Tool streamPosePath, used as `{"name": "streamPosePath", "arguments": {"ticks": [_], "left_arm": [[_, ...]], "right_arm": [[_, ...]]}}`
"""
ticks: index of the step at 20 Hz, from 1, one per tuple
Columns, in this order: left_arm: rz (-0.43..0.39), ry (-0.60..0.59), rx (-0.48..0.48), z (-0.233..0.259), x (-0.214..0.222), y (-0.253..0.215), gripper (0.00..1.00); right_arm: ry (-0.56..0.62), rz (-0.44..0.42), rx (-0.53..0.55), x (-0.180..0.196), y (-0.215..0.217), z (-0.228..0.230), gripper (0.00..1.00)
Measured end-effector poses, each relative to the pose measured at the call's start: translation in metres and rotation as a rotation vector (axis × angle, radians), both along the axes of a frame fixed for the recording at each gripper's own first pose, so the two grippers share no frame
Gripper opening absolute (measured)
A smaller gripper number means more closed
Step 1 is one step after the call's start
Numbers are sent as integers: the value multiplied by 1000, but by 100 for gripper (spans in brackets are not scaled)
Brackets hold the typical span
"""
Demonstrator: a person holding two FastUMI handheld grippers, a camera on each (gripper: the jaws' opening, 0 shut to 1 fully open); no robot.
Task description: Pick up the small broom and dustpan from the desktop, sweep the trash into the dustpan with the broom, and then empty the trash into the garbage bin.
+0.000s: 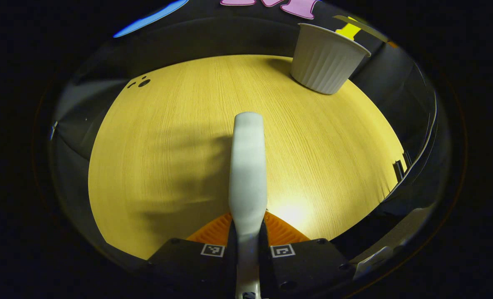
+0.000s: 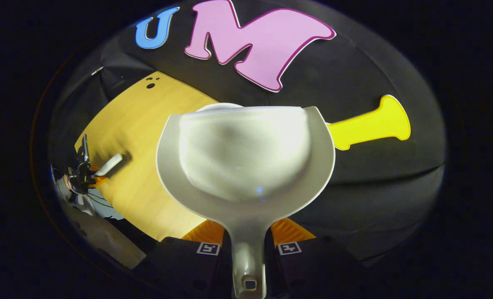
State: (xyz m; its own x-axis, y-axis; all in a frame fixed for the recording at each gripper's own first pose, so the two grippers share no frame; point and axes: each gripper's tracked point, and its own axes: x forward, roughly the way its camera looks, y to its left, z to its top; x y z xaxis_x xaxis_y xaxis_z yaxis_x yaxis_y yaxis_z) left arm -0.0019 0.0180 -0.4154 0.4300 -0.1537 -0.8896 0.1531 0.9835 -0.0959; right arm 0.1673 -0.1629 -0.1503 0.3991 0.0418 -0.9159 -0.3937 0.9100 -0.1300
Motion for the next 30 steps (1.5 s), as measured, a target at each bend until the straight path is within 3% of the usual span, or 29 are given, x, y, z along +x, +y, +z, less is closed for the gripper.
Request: {"name": "streamPosePath", "arguments": {"ticks": [1,7,12,13,16,17,18,24,25,26,30], "left_arm": [[-1,0,4,0,2,4,26],[11,-6,25,4,7,16,26],[25,-3,47,4,8,24,26],[28,-3,49,3,9,27,26],[35,-2,51,0,11,31,26],[32,-2,58,-1,12,33,24],[27,-2,63,-2,13,33,26],[4,3,104,-12,15,31,26],[1,3,109,-13,15,31,26],[0,5,112,-14,16,31,26],[-5,13,124,-23,19,32,24]], "right_arm": [[-12,4,8,-9,4,0,35],[-6,60,113,-84,69,-27,35],[93,64,191,-144,122,-90,35],[111,54,201,-156,132,-105,39],[166,17,228,-185,156,-148,35],[186,17,236,-197,166,-165,39],[196,4,241,-203,173,-181,35],[244,-77,252,-228,206,-258,35],[242,-90,252,-228,208,-267,31],[242,-100,257,-229,212,-274,35],[248,-129,272,-229,222,-297,31]]}}
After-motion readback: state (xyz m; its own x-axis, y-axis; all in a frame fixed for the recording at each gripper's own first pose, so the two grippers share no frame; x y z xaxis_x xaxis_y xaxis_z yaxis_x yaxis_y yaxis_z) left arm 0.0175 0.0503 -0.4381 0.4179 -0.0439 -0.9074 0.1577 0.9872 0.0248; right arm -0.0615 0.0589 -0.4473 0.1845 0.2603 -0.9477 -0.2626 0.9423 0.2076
